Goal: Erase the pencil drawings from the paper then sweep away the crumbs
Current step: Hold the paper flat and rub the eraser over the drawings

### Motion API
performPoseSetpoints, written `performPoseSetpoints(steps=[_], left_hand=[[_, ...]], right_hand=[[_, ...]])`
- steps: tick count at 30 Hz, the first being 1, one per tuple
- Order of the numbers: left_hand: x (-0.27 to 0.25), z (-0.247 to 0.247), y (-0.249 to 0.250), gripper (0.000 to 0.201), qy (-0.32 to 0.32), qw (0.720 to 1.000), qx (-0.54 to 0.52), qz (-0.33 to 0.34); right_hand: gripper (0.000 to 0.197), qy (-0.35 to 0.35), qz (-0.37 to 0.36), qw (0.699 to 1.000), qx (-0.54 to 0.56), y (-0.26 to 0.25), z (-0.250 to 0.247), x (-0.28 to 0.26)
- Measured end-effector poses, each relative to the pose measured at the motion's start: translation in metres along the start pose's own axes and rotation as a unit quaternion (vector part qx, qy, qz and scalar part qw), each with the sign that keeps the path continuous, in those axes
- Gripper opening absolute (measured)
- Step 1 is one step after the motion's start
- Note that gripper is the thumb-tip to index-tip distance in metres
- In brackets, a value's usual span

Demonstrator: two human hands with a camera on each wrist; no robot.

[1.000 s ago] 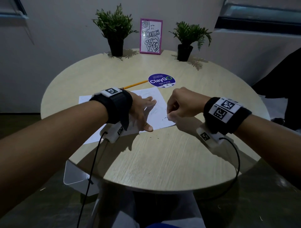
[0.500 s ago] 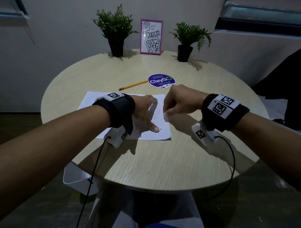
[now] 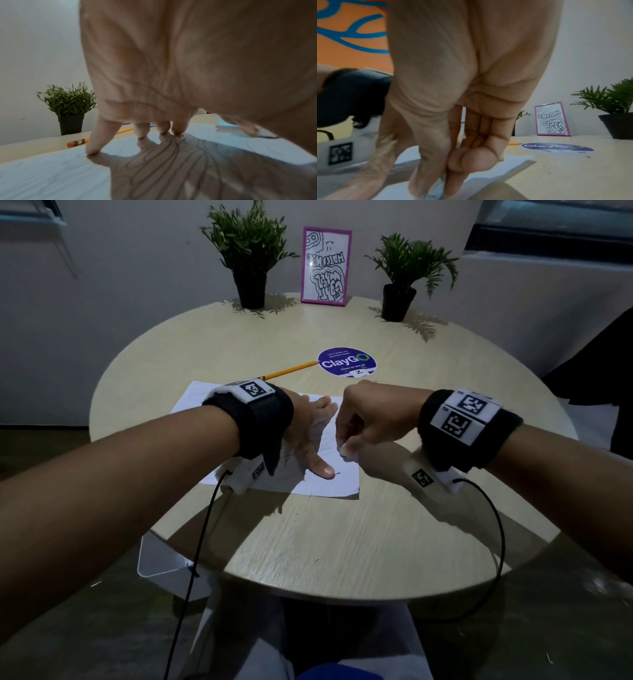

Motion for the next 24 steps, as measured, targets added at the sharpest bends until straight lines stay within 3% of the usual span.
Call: performPoseSetpoints(steps=[7,12,18,20,24], left_hand=[[-0.010,-0.004,0.008,0.117,-0.003,1.000,0.000,0.002],[-0.006,0.001,0.004,0.134,-0.025,1.000,0.002,-0.014],[-0.025,-0.010,0.021,0.102,-0.005,1.000,0.004,0.010],[-0.029,-0.012,0.025,0.098,-0.003,1.000,0.010,0.014],[-0.032,-0.011,0.026,0.110,-0.013,1.000,0.014,0.007]], right_hand=[[0.010,0.101,0.020,0.994,-0.043,0.007,-0.018,0.014],[0.006,0.021,0.009,1.000,-0.015,0.001,-0.003,-0.002],[0.015,0.108,0.012,0.993,-0.043,-0.001,-0.019,0.016],[0.012,0.100,0.008,0.994,-0.034,-0.002,-0.013,0.012],[0.009,0.021,-0.003,1.000,-0.013,-0.007,-0.001,-0.001]])
Point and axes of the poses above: each hand's wrist, its own x-axis towards the middle knuckle, its own z-axis out of the palm, y = z × x, the point moved 10 cm from there along x, towards the middle knuckle, and after that the axes turned 2 degrees about x, right-handed, at the moved point
